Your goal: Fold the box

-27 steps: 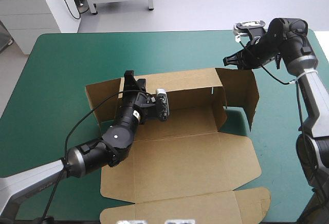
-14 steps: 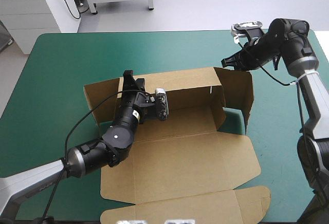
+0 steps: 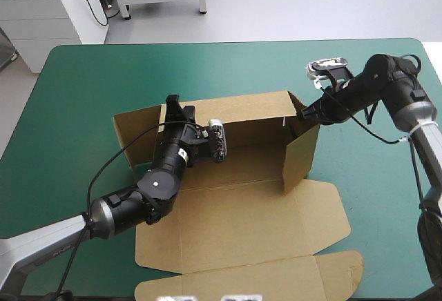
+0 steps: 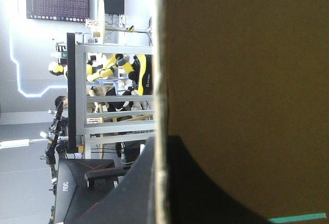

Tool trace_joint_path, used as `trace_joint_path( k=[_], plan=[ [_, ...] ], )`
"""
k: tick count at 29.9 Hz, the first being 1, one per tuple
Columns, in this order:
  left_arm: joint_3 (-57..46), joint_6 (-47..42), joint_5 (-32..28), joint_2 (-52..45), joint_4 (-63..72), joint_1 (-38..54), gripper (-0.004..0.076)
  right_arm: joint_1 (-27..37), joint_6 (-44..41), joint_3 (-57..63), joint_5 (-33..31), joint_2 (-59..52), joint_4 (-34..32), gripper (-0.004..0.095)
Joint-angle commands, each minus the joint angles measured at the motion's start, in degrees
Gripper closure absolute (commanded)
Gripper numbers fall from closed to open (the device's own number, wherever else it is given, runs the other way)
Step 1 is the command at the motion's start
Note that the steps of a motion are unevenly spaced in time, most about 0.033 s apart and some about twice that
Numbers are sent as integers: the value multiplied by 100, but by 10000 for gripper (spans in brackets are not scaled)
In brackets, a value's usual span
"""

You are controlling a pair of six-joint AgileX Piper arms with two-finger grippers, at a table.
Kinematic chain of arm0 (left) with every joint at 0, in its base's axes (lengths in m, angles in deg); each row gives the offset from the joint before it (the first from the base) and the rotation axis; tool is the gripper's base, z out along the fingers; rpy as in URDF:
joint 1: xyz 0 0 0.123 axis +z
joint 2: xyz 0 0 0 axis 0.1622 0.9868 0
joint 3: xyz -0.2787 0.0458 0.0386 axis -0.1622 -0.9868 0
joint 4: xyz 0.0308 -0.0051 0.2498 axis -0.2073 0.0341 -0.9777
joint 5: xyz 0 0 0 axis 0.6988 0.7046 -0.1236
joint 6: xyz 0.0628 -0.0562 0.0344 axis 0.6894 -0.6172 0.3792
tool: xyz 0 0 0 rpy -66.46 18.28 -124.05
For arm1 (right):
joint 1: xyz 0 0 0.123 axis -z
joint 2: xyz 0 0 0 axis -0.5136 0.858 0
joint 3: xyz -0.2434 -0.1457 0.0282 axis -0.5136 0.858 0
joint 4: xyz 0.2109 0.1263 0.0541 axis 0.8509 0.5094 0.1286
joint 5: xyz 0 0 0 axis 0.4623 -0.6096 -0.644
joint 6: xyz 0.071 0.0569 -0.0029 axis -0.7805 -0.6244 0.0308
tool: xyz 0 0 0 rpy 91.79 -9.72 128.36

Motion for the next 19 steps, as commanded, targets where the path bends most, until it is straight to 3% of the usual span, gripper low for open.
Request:
trace_joint_path(
  k=[1,10,16,19],
  plan=[
    [151,-73,150,-233,-332,-25,731,43,687,610,837,-698,681,929],
    [151,-46,-51,-233,-332,-25,731,43,2748,2243,2474,-1868,1843,929],
    [151,16,-117,-233,-319,-25,731,43,3720,3115,3104,-2137,2629,917],
    [151,16,-117,-233,-311,-25,731,43,4086,3326,3062,-2137,2764,834]
  ],
)
